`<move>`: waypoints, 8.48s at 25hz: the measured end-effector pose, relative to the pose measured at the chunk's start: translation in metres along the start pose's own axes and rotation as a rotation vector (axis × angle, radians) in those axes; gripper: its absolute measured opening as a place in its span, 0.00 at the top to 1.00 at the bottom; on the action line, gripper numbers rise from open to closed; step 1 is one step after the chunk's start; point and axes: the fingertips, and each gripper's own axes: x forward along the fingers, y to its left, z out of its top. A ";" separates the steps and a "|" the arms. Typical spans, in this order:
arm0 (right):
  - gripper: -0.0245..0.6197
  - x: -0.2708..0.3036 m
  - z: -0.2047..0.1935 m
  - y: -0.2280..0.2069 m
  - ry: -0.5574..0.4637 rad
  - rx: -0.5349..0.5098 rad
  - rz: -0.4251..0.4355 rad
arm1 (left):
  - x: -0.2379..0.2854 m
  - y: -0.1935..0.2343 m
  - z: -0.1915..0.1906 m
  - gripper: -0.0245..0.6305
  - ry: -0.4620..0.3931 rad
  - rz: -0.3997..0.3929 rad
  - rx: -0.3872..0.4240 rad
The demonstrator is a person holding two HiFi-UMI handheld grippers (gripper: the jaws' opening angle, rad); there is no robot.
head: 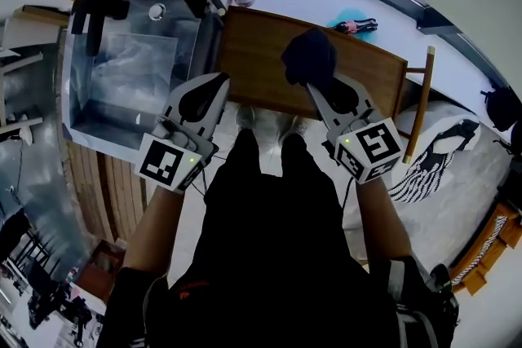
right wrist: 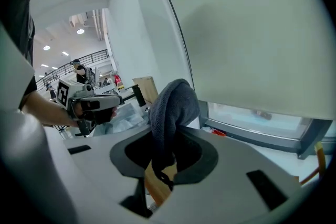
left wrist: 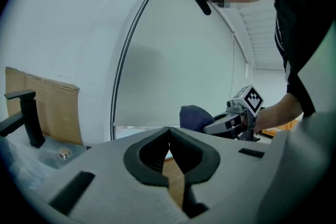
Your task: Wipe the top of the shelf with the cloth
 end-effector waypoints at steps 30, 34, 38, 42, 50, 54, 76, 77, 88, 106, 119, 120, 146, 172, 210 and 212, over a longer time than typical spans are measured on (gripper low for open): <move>0.84 0.180 -0.051 -0.035 0.149 -0.080 0.095 | -0.007 0.069 -0.079 0.93 0.072 0.142 -0.085; 0.84 0.204 -0.063 -0.035 0.172 -0.088 0.096 | -0.008 0.079 -0.088 0.93 0.071 0.138 -0.102; 0.84 0.226 -0.079 -0.037 0.196 -0.092 0.087 | -0.011 0.085 -0.097 0.93 0.075 0.135 -0.120; 0.84 0.247 -0.093 -0.041 0.220 -0.103 0.078 | -0.017 0.091 -0.106 0.93 0.082 0.138 -0.139; 0.84 0.280 -0.110 -0.046 0.245 -0.099 0.060 | -0.022 0.097 -0.119 0.93 0.091 0.143 -0.160; 0.84 0.292 -0.116 -0.049 0.261 -0.103 0.053 | -0.022 0.099 -0.121 0.93 0.090 0.145 -0.165; 0.84 0.272 -0.150 -0.098 0.300 -0.042 -0.031 | 0.006 0.072 -0.130 0.93 0.135 0.086 -0.149; 0.84 0.269 -0.151 -0.101 0.300 -0.039 -0.034 | 0.008 0.069 -0.129 0.93 0.135 0.082 -0.148; 0.84 0.232 -0.165 -0.137 0.304 0.004 -0.080 | 0.040 0.040 -0.123 0.93 0.148 0.030 -0.127; 0.84 0.141 -0.199 -0.213 0.292 0.114 -0.202 | 0.099 -0.032 -0.117 0.93 0.181 -0.076 -0.078; 0.84 0.072 -0.224 -0.268 0.281 0.189 -0.313 | 0.137 -0.085 -0.113 0.93 0.196 -0.156 -0.042; 0.84 0.067 -0.225 -0.272 0.281 0.195 -0.323 | 0.140 -0.089 -0.113 0.93 0.197 -0.161 -0.040; 0.84 -0.027 -0.259 -0.352 0.284 0.278 -0.488 | 0.205 -0.159 -0.113 0.93 0.229 -0.280 0.001; 0.84 -0.059 -0.260 -0.366 0.342 0.230 -0.649 | 0.195 -0.153 -0.112 0.93 0.210 -0.268 -0.016; 0.84 0.241 -0.174 -0.001 0.337 -0.027 -0.099 | -0.061 0.030 -0.117 0.93 0.044 0.028 -0.167; 0.84 0.249 -0.176 0.006 0.342 -0.033 -0.089 | -0.065 0.032 -0.122 0.93 0.053 0.027 -0.177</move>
